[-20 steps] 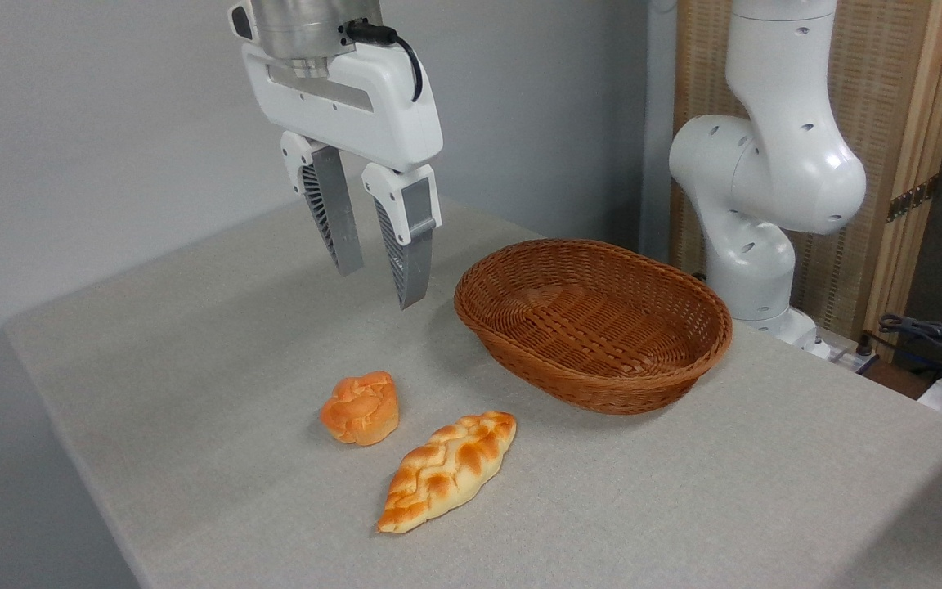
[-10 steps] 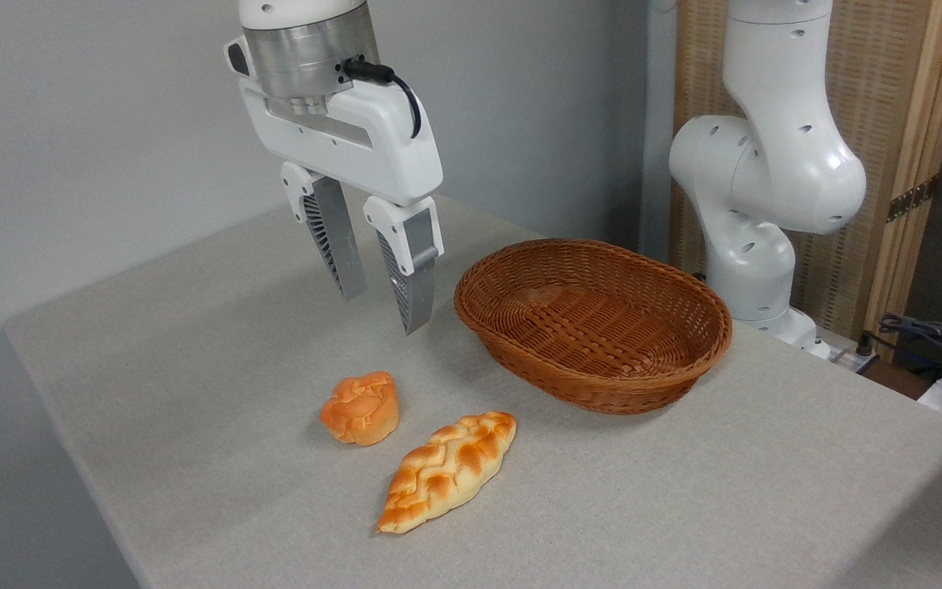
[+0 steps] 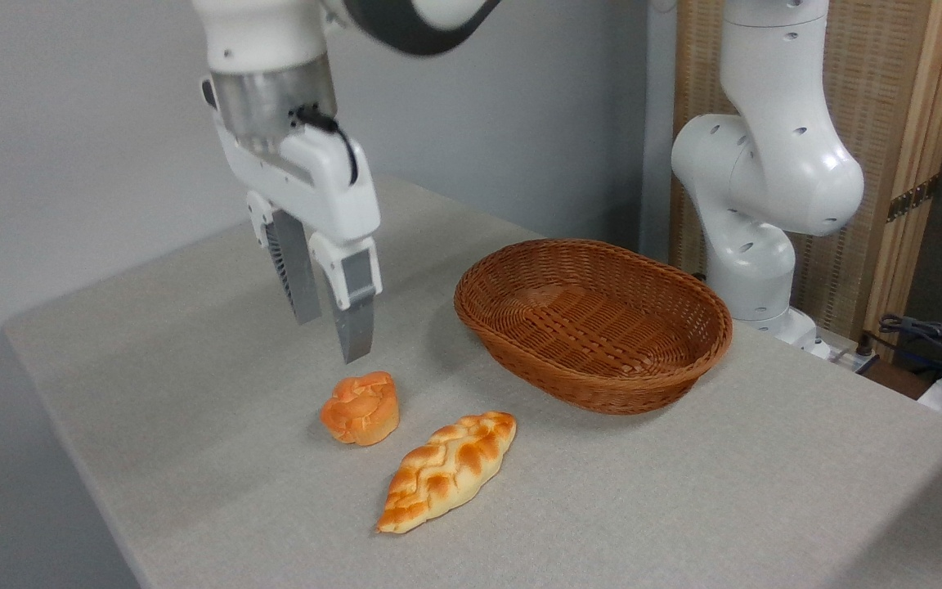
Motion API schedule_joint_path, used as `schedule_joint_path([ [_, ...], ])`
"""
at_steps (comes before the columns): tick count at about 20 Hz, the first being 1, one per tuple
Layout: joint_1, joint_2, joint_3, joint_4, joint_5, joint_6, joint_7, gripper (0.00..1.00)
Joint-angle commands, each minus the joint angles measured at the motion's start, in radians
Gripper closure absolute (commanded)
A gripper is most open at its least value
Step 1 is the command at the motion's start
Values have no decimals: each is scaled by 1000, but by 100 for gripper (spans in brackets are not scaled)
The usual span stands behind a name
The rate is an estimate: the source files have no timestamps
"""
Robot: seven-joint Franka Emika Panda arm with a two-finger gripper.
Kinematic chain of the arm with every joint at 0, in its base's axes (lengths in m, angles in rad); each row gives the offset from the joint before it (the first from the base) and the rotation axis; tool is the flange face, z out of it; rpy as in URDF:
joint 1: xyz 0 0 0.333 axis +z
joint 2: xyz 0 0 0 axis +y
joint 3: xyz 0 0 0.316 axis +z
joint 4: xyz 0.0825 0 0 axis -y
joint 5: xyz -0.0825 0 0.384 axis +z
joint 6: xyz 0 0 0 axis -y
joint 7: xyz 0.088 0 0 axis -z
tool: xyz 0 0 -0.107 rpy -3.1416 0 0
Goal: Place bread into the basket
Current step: 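Lower the open gripper down onto the round orange bun, then close the gripper on the round orange bun and lift it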
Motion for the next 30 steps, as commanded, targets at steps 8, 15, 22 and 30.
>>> schedule_joint_path([
  [8,-16,29,-78,-229,3,215,26,0],
  [15,-12,64,-104,-246,3,227,39,0],
  [22,-8,72,-104,-248,1,242,39,53],
  [30,-9,69,-106,-246,1,235,40,82],
])
